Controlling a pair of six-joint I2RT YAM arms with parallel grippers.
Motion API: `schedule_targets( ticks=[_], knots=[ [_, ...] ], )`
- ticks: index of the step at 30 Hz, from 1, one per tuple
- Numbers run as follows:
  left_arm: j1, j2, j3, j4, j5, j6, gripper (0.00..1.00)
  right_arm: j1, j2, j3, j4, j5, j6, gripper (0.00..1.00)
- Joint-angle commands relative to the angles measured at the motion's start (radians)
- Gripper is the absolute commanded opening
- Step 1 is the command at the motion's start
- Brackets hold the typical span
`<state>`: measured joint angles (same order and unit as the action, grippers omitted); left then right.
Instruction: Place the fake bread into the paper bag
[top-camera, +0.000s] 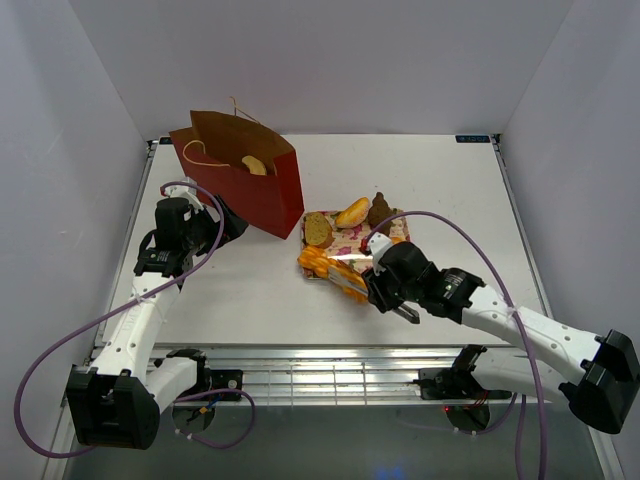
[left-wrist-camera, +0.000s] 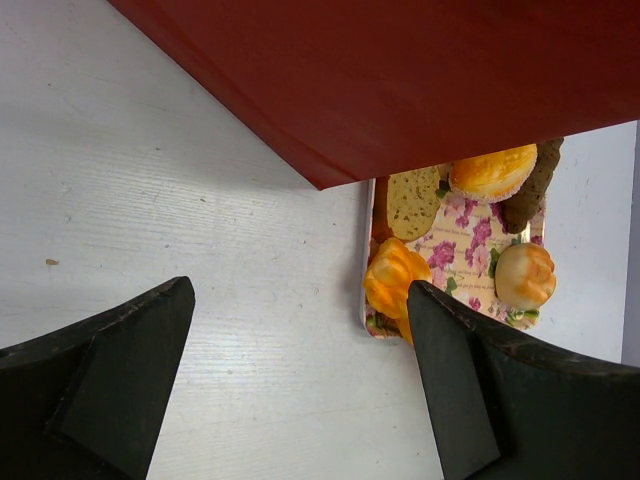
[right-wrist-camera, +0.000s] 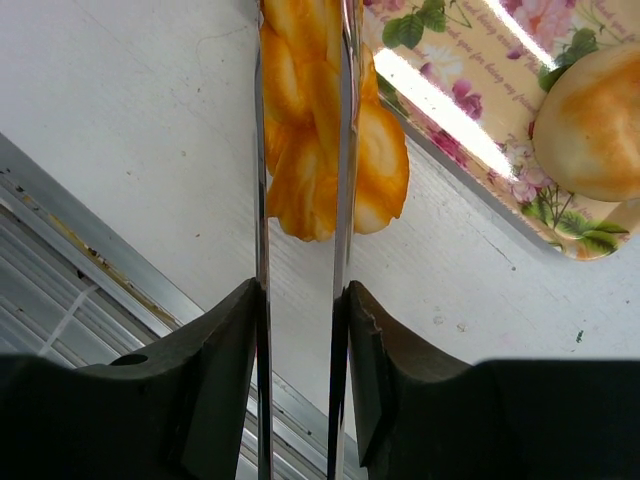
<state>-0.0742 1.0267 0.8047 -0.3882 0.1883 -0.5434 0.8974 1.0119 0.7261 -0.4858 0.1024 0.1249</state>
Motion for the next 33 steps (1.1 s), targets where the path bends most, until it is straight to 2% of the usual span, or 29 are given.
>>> schedule_targets(
  ticks=[1,25,33],
  knots=[
    [-0.003,-0.004,0.001,0.008,0.011,-0.004,0.98,0.003,-0.030,0.058,0.062,0.002,0.013,0.36],
    [-0.003,-0.007,0.001,0.008,0.010,-0.004,0.98,0.003,-0.065,0.190,0.108,-0.033,0.012,0.36],
    [-0.003,-0.004,-0.002,0.008,0.010,-0.006,0.98,0.003,-0.068,0.283,0.125,-0.058,-0.001,0.35]
  ],
)
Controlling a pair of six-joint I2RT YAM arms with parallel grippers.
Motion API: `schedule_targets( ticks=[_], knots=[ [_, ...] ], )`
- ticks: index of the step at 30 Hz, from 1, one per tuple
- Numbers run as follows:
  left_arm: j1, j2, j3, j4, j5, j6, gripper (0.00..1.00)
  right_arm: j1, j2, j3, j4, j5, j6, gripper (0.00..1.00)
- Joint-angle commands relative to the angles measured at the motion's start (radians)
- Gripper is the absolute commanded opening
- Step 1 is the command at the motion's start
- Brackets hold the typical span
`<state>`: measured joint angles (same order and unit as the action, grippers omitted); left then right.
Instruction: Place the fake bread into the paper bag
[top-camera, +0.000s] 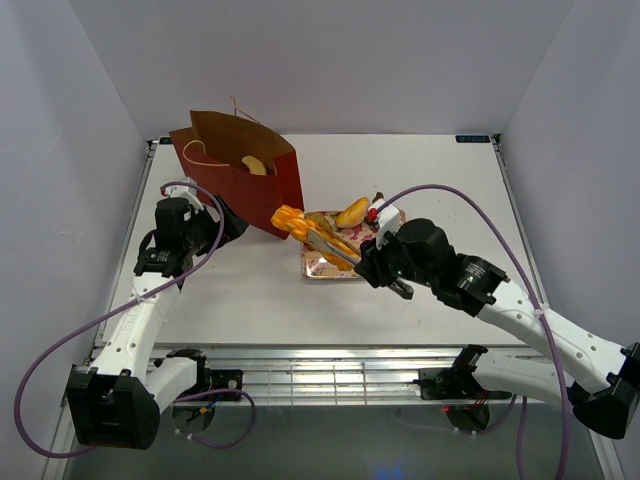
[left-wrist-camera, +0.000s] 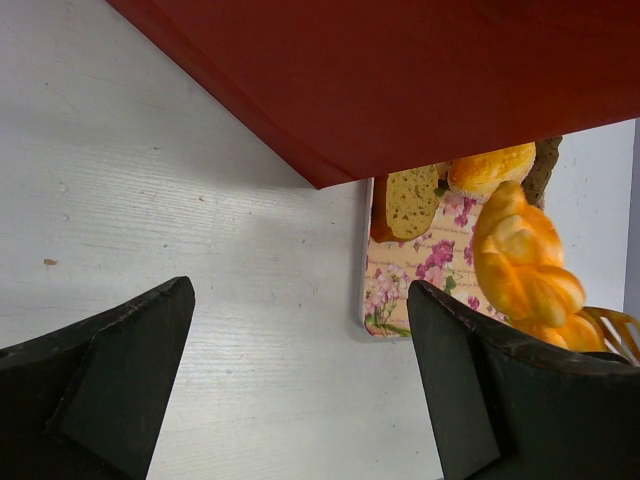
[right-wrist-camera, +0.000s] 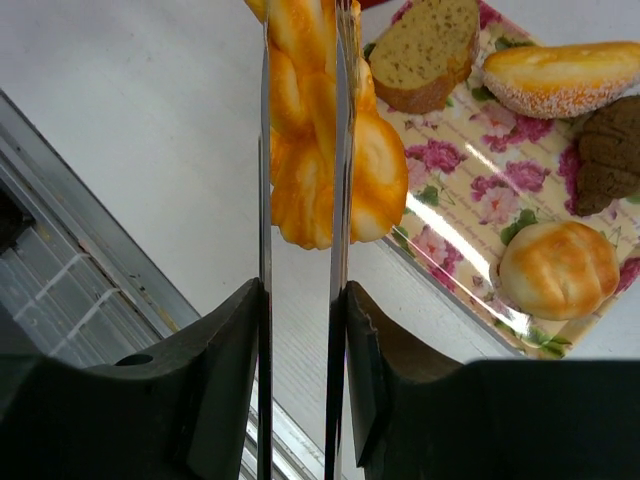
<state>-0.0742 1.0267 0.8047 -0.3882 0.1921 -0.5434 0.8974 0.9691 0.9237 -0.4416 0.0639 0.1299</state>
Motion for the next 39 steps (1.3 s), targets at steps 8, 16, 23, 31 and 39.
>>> schedule_targets(
  ticks=[8,16,23,31,39],
  knots=[
    [-0.004,-0.004,0.001,0.008,0.004,-0.006,0.98,0.003,-0.004,0.213,0.093,-0.052,-0.038,0.35],
    [-0.003,-0.001,0.001,0.008,0.013,-0.007,0.98,0.003,0.131,0.383,0.119,-0.041,-0.088,0.34],
    [-0.003,-0.004,-0.001,0.009,0.024,-0.007,0.98,0.003,0.316,0.585,0.126,-0.029,-0.160,0.34],
    [-0.004,-0.001,-0.002,0.012,0.030,-0.009,0.98,-0.009,0.523,0.825,0.118,-0.021,-0.214,0.35],
    [-0.004,-0.002,-0.004,0.012,0.032,-0.009,0.98,-0.017,0.677,0.981,0.110,0.001,-0.246,0.36]
  ],
)
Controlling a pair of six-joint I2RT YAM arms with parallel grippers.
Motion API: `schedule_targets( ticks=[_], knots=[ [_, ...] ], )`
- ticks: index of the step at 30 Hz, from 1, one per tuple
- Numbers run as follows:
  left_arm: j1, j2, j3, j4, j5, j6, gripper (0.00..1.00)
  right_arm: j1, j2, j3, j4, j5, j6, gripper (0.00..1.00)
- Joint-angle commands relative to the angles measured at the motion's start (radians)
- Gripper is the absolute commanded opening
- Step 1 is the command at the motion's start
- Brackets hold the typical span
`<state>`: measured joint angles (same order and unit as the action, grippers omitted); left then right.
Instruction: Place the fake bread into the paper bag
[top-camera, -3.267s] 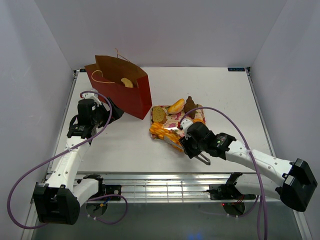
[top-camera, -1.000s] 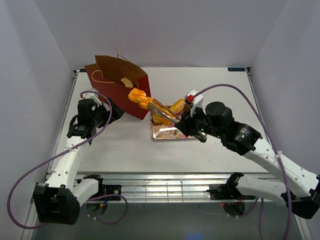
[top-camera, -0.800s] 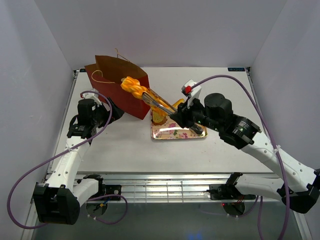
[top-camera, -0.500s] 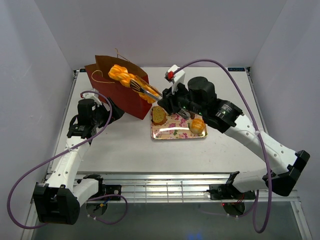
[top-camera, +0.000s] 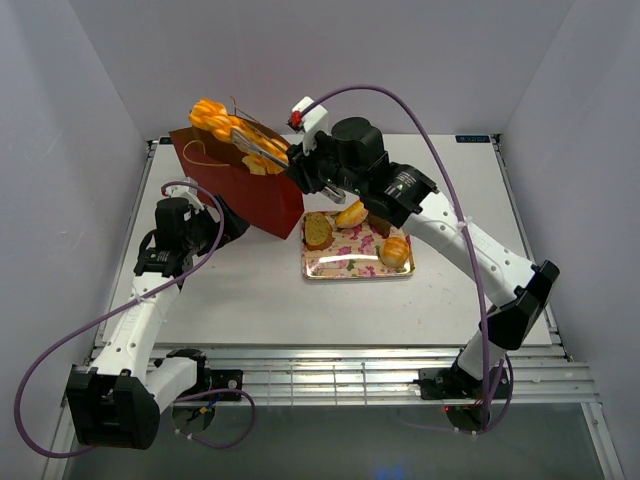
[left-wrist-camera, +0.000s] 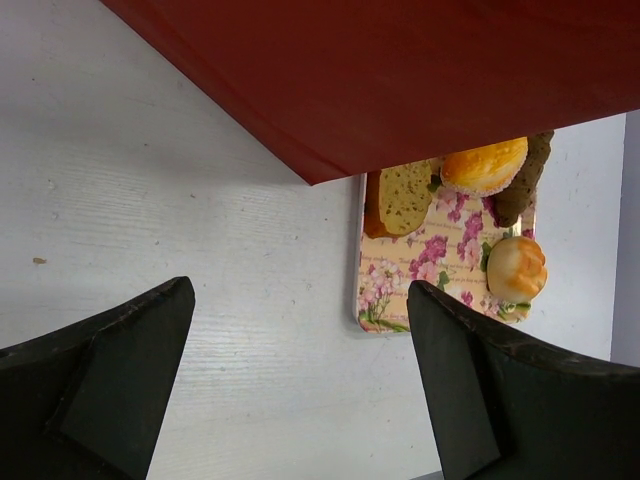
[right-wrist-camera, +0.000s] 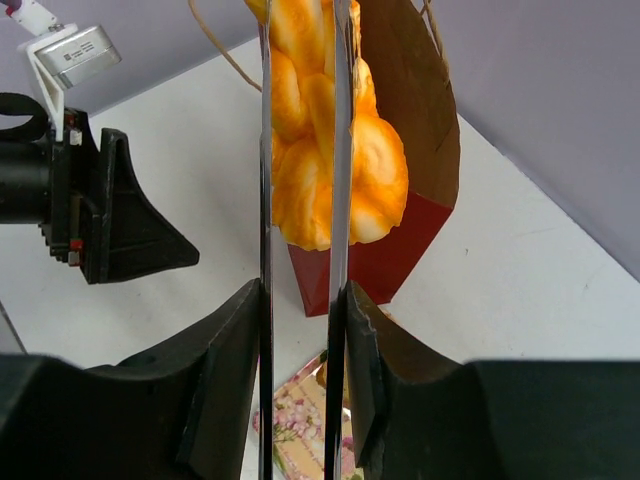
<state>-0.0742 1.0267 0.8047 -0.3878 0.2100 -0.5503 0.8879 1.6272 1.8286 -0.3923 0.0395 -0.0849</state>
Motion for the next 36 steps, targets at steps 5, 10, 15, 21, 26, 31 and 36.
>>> schedule_targets(
  ticks=[5,10,15,21,26,31,36],
  knots=[
    [-0.003,0.001,-0.004,0.013,0.017,-0.003,0.98,-0.024,0.092,0.144,0.061,0.019,-0.038,0.36],
    [-0.003,0.001,-0.004,0.013,0.020,-0.003,0.98,-0.046,0.154,0.205,0.059,-0.004,-0.035,0.36],
    [-0.003,0.003,-0.006,0.017,0.026,-0.003,0.98,-0.067,0.218,0.264,0.050,-0.029,-0.026,0.37],
    [-0.004,0.009,-0.007,0.018,0.034,-0.004,0.98,-0.070,0.255,0.278,0.050,-0.029,-0.032,0.39],
    [-0.003,0.009,-0.007,0.018,0.032,-0.005,0.98,-0.073,0.275,0.285,0.050,-0.039,-0.032,0.44],
    [-0.003,0.010,-0.007,0.017,0.034,-0.004,0.98,-0.075,0.289,0.291,0.050,-0.067,-0.032,0.49],
    [-0.003,0.009,-0.007,0.020,0.035,-0.004,0.98,-0.075,0.293,0.290,0.047,-0.069,-0.029,0.57]
  ],
)
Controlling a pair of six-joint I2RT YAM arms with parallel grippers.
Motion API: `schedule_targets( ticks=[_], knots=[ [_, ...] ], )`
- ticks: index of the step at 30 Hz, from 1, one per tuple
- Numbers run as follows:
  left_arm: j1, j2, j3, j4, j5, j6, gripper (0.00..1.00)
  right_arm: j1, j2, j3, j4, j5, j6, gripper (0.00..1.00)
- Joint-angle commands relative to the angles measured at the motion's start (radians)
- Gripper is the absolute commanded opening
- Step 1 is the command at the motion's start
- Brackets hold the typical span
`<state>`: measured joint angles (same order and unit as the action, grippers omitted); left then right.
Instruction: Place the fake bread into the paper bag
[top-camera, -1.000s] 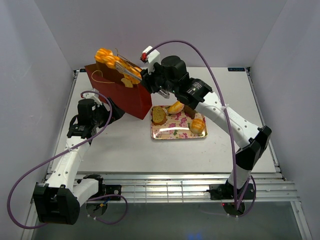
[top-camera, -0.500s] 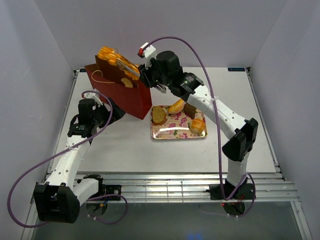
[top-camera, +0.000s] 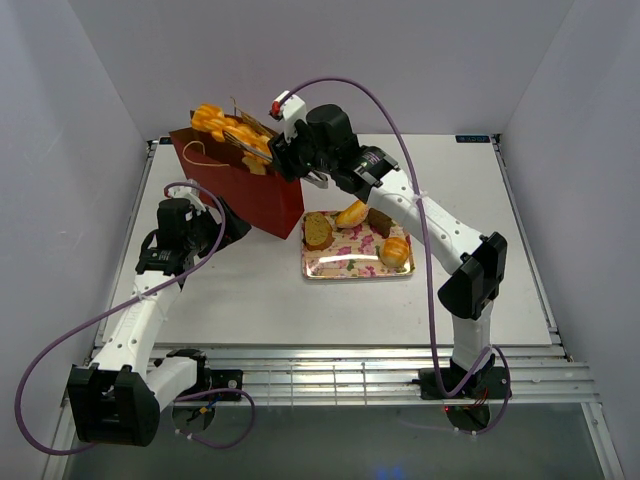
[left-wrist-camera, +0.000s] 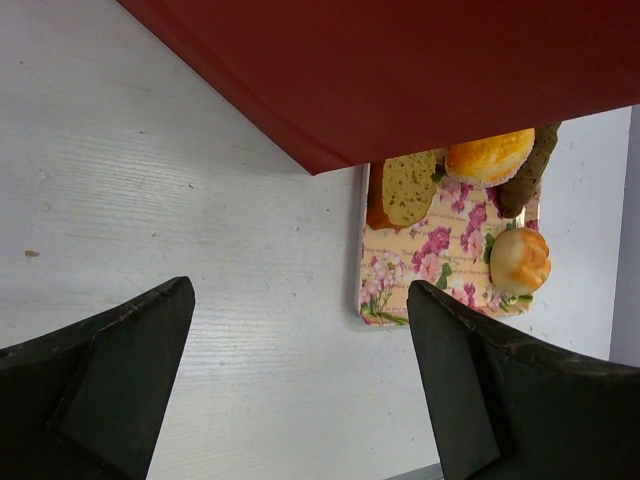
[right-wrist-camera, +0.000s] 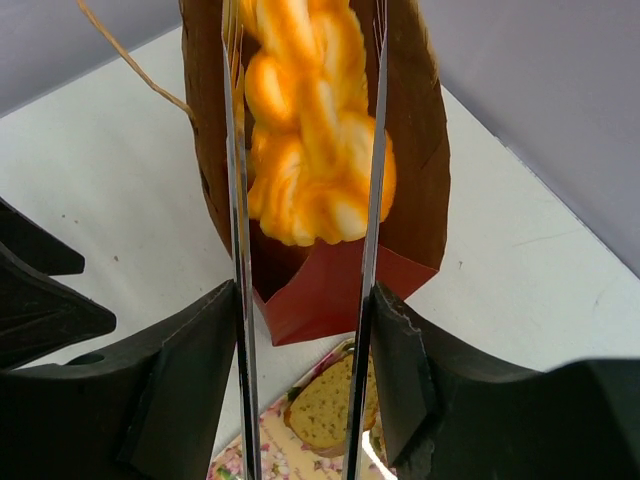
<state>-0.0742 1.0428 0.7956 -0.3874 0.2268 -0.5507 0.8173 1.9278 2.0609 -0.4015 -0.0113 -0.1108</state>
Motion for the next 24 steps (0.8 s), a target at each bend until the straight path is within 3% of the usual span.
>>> schedule_targets(
  ticks=[1,5,12,24],
  knots=[
    [-0.004,-0.007,0.002,0.018,0.019,-0.005,0.98,-0.004,-0.007,0.059,0.055,-0.018,-0.004,0.59],
    [-0.004,-0.004,0.002,0.019,0.022,-0.005,0.98,-0.004,-0.012,0.076,0.049,-0.018,-0.007,0.64],
    [-0.003,-0.003,0.001,0.019,0.022,-0.006,0.98,-0.004,-0.026,0.094,0.030,-0.024,-0.003,0.66],
    [-0.003,-0.003,0.001,0.018,0.013,-0.003,0.98,-0.004,-0.188,-0.040,0.027,-0.001,0.000,0.65]
  ],
)
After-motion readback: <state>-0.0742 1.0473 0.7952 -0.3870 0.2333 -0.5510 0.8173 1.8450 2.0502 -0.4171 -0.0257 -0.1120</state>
